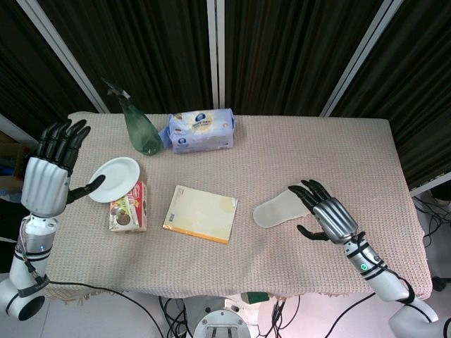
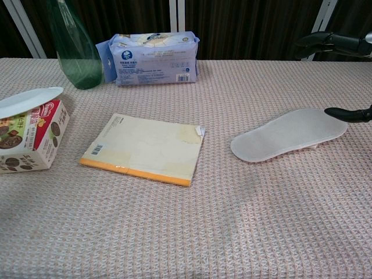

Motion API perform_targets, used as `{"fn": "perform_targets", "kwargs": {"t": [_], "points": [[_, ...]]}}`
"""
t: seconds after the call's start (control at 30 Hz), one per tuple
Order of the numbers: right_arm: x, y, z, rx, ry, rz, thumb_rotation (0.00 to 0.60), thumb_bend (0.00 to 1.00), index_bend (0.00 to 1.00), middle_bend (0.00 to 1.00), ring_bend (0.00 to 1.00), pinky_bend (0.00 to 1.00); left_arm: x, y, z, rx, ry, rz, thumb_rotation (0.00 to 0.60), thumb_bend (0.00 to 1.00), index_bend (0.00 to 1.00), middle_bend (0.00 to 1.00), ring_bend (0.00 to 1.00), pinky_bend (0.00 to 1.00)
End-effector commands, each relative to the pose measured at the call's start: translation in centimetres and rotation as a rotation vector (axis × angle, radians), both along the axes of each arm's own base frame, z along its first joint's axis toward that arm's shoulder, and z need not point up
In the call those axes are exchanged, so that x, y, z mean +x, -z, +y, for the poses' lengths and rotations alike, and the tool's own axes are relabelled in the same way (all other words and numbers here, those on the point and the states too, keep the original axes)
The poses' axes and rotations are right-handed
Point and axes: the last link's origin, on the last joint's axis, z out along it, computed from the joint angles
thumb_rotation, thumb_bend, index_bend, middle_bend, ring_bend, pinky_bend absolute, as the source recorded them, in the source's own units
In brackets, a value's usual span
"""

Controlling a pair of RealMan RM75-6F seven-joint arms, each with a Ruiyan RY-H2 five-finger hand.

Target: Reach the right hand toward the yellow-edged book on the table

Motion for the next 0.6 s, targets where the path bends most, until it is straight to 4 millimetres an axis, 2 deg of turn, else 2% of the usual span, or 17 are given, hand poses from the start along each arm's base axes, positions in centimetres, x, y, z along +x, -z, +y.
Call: {"fn": "perform_targets", "kwargs": {"t": [0.03,0.3,0.4,0.47,0.5,0.57,0.6], "points": [[-0.2,0.0,-0.1,-0.001,0.012,-0.003,0.6,0.31,0.0,0.09,0.0,0.0,-0.4,0.2,-0.1,-0.008,-0.016,0.004,0.6,0.0,0.08,0.09,0.07,0.09],[-0.6,0.0,0.2,0.007,0.023,-0.001,0.6,0.31,0.0,0.09,0.0,0.0,-1.8,0.6,-0.6,-0.058,-0.103,0.017,0.6,0.0,0.08,0.09,0.07,0.09],[0.5,0.4,-0.1,0.033,-0.016,0.004,0.6,0.31,0.0,0.07,0.0,0.0,-2.6,1.2,-1.1,-0.128,-0.197,0.045,0.6,0.0,0.08,0.09,0.07,0.09],[1.8,0.8,-0.4,0.053,-0.066,0.02,0.6,0.31,0.0,0.05,0.04,0.04,-3.0,1.5,-1.4,-0.161,-0.243,0.059,0.6,0.0,0.08,0.09,0.07,0.09],[2.9,1.1,-0.6,0.065,-0.107,0.03,0.6,0.31,0.0,0.04,0.09,0.11,-3.3,1.7,-1.6,-0.175,-0.267,0.06,0.6,0.0,0.08,0.09,0.07,0.09],[4.7,1.7,-1.0,0.083,-0.172,0.042,0.6,0.31,0.0,0.01,0.24,0.33,-3.7,2.0,-2.0,-0.186,-0.296,0.05,0.6,0.0,0.08,0.09,0.07,0.09],[6.0,2.2,-1.1,0.096,-0.216,0.054,0.6,0.31,0.0,0.0,0.32,0.5,-4.0,2.1,-2.2,-0.19,-0.312,0.041,0.6,0.0,0.08,0.09,0.07,0.09]]}}
